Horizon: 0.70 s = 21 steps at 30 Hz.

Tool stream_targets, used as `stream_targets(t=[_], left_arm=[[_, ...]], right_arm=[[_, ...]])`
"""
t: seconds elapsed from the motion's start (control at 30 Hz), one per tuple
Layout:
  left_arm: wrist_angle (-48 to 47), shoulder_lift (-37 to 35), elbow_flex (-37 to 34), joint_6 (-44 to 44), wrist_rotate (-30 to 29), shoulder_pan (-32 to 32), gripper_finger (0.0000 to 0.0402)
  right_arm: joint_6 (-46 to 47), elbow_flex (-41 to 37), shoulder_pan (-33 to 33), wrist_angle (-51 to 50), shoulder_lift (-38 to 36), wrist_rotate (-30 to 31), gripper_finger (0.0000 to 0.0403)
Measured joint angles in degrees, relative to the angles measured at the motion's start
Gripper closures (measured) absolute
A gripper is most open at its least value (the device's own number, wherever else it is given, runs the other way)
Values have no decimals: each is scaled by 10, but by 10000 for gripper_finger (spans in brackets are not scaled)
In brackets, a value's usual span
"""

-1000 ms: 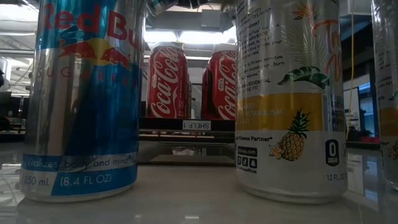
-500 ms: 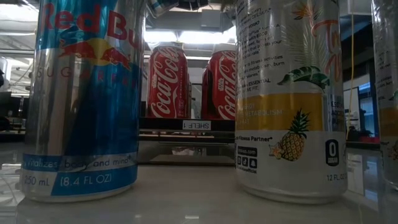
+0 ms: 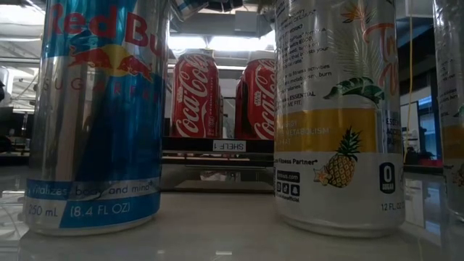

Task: Place canned beverage on shelf
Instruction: Put the top blue soda can on the shelf

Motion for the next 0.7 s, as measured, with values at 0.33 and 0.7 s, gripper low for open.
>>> stream_targets(t=[0.33,0.7], left_arm=[[-11,0,0,20,-8,-7,118],[5,-28,0,77,-40,-4,114]], right_arm=[[5,0,0,-3,0,-2,168],[1,1,0,-25,-23,2,168]])
